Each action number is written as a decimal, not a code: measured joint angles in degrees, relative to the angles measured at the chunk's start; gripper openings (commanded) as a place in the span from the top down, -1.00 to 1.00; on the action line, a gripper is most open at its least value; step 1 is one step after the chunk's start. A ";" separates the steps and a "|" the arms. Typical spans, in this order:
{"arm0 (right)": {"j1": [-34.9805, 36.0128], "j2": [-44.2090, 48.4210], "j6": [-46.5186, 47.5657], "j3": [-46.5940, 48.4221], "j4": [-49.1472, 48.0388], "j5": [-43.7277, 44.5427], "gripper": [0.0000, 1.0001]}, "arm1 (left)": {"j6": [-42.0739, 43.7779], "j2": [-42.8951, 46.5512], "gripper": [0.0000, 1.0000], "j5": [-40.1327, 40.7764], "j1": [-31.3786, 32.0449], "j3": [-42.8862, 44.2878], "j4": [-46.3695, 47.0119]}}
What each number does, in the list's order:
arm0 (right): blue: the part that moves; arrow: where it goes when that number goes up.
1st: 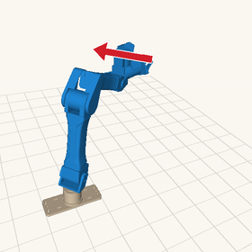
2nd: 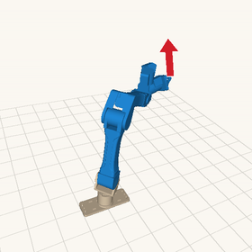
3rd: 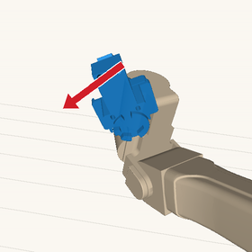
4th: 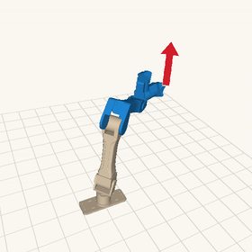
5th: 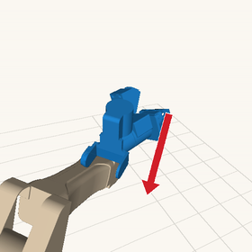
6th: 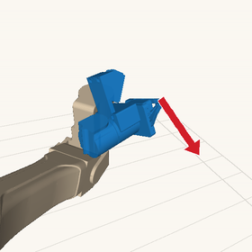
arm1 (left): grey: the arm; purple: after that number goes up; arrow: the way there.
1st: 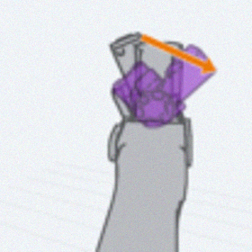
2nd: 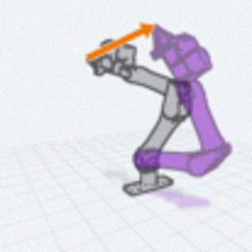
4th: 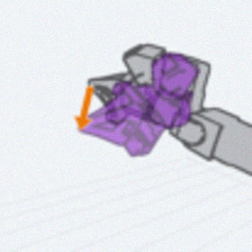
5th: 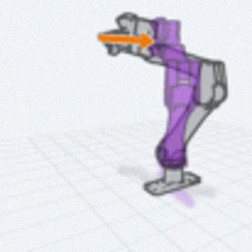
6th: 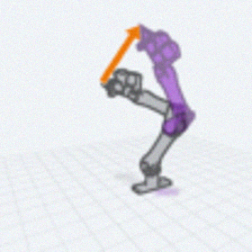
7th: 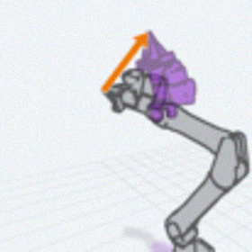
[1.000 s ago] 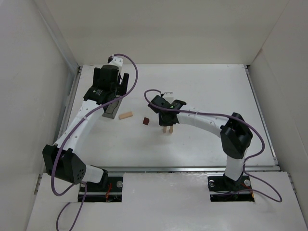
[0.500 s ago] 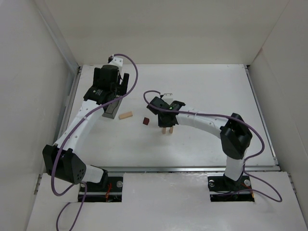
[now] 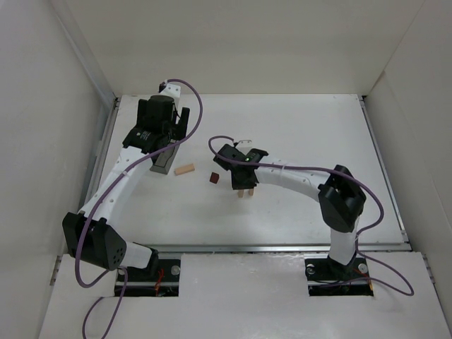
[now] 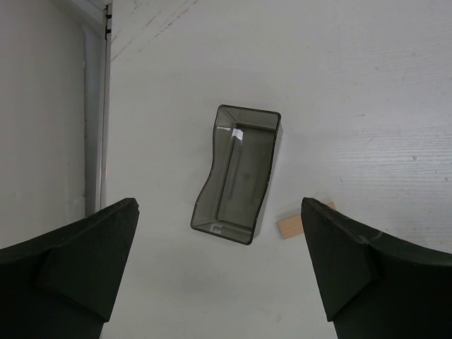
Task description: Build the wood block tower
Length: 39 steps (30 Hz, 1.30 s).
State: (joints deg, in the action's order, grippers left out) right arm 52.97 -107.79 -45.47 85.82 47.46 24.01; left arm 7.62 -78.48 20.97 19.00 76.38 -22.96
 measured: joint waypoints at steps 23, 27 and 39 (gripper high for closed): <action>0.00 -3.10 -0.07 3.39 1.70 0.07 1.00 | 0.00 0.00 -0.99 -0.02 0.00 -0.63 0.00; -0.02 -3.39 -0.52 3.39 1.88 0.04 1.00 | 0.00 0.00 -0.99 -0.02 0.00 -0.63 0.00; -0.50 -3.39 -0.94 3.37 1.86 -0.20 1.00 | 0.00 0.00 -0.99 -0.02 0.00 -0.63 0.00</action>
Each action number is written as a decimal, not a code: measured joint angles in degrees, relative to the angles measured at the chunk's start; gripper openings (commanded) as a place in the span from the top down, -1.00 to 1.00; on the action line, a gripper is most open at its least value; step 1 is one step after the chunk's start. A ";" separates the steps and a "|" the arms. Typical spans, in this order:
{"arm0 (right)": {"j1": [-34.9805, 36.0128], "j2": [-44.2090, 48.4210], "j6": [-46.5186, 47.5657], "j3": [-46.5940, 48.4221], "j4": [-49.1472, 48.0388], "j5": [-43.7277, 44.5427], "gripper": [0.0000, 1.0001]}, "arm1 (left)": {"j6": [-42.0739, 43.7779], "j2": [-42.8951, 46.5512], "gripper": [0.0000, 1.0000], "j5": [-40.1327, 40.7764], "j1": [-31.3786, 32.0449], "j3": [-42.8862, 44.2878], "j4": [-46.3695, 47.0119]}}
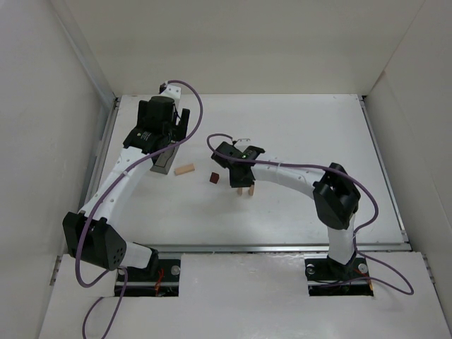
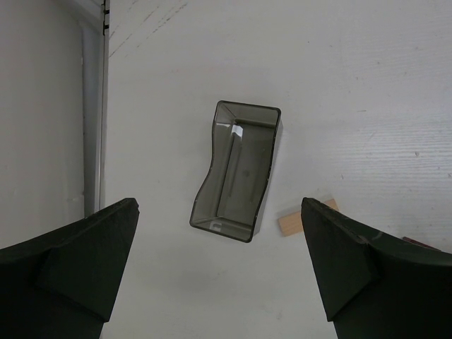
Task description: Build the wood block tower
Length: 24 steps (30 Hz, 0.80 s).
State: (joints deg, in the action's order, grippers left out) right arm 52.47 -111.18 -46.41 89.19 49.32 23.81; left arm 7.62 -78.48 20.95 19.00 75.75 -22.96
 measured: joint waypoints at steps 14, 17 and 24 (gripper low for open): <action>-0.33 -0.85 -0.13 0.00 0.00 -1.40 0.82 | 0.00 -0.02 -0.99 0.02 0.00 0.00 0.00; -0.33 -1.03 -0.15 0.00 -0.07 -1.55 0.68 | 0.00 -0.04 -0.99 0.02 0.00 0.00 0.00; -0.33 -1.03 -0.20 -0.09 -0.07 -1.84 0.24 | 0.00 -0.09 -0.99 0.00 0.00 0.00 0.00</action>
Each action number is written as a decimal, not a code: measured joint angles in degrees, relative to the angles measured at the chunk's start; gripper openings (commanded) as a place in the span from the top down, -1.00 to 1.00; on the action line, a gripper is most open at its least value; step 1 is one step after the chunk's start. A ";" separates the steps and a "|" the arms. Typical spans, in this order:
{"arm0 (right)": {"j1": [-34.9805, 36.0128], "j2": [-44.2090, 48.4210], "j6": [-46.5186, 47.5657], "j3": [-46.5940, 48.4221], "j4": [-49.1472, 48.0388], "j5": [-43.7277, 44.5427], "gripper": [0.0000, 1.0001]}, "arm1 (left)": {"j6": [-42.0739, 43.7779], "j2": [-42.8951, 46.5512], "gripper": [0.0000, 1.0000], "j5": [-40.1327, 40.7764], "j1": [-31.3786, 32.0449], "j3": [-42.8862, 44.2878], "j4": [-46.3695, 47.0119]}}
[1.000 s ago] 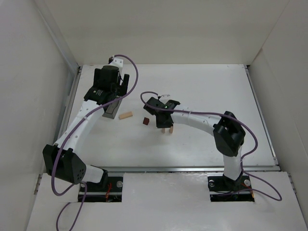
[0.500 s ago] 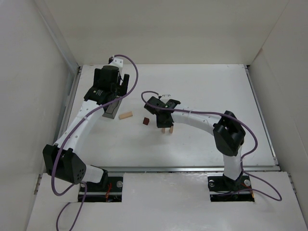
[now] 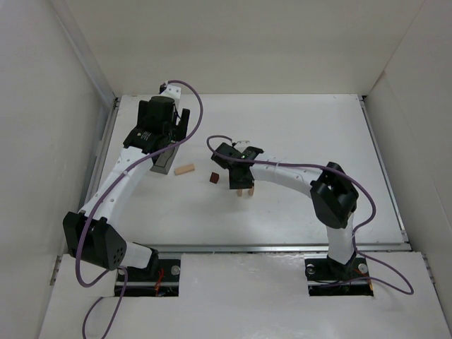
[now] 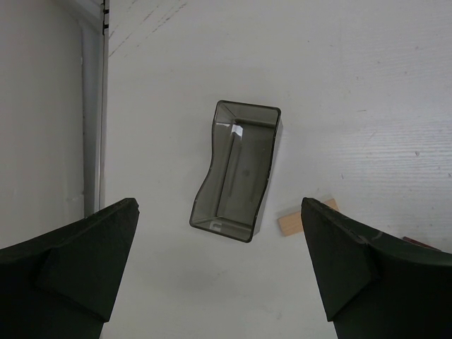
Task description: Build the wood block tower
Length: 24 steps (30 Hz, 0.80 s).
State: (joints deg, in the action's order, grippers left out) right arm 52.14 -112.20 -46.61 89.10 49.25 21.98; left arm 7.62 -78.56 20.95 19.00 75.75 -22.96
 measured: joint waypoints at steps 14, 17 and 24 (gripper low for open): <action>0.55 2.84 0.74 -0.76 -0.20 0.57 -0.16 | 0.07 -0.11 -0.93 -1.27 0.00 0.00 -0.02; 1.05 5.75 0.98 -0.74 0.24 1.03 -0.21 | 1.03 -0.13 -0.85 -2.40 0.00 0.00 -0.24; 1.16 19.50 5.09 1.46 1.05 4.04 -0.33 | 9.75 -2.14 -0.56 -11.04 0.15 0.90 -2.25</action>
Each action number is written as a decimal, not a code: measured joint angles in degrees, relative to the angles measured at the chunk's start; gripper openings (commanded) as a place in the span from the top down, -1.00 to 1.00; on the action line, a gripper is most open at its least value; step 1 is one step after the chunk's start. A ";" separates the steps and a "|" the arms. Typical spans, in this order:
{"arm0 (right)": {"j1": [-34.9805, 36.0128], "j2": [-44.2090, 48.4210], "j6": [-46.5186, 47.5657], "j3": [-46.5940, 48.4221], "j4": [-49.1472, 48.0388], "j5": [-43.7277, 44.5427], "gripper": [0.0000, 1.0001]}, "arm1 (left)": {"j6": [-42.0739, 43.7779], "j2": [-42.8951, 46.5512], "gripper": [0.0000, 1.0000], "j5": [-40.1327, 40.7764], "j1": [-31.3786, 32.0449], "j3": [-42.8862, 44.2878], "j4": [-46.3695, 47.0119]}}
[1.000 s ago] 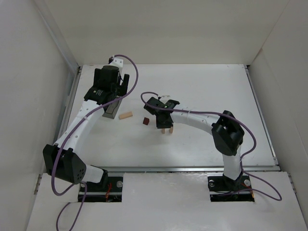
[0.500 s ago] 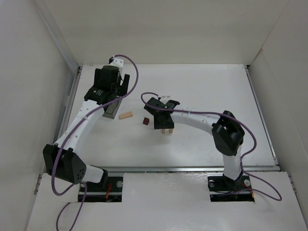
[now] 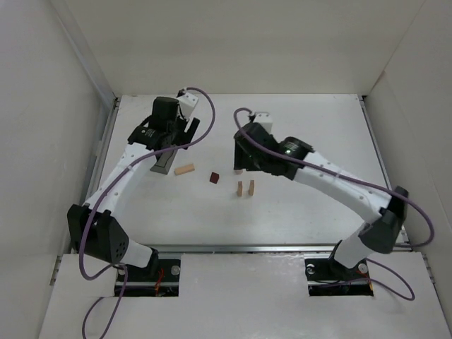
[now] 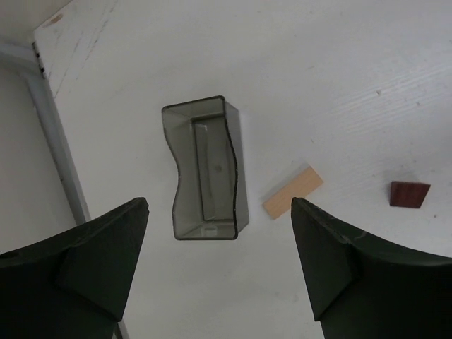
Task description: Build the wood block tower
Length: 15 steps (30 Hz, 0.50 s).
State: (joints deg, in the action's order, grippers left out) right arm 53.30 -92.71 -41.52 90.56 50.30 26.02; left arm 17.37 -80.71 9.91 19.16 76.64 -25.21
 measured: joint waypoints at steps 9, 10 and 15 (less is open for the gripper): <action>-11.87 21.05 7.63 -1.22 -5.75 1.40 -0.35 | 13.51 -8.20 -0.20 -11.91 5.25 0.00 -2.86; -12.96 22.84 8.39 -2.43 -6.21 1.14 -0.35 | 14.53 -9.73 -0.17 -13.16 5.29 0.02 -3.39; -15.10 27.04 10.95 -7.45 -8.02 -1.53 -0.35 | 18.67 -18.16 -0.20 -16.63 5.09 0.11 -5.40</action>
State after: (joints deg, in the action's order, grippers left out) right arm 38.20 -65.67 -30.57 83.11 42.28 24.49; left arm 36.03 -98.87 -6.72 24.25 76.75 -30.61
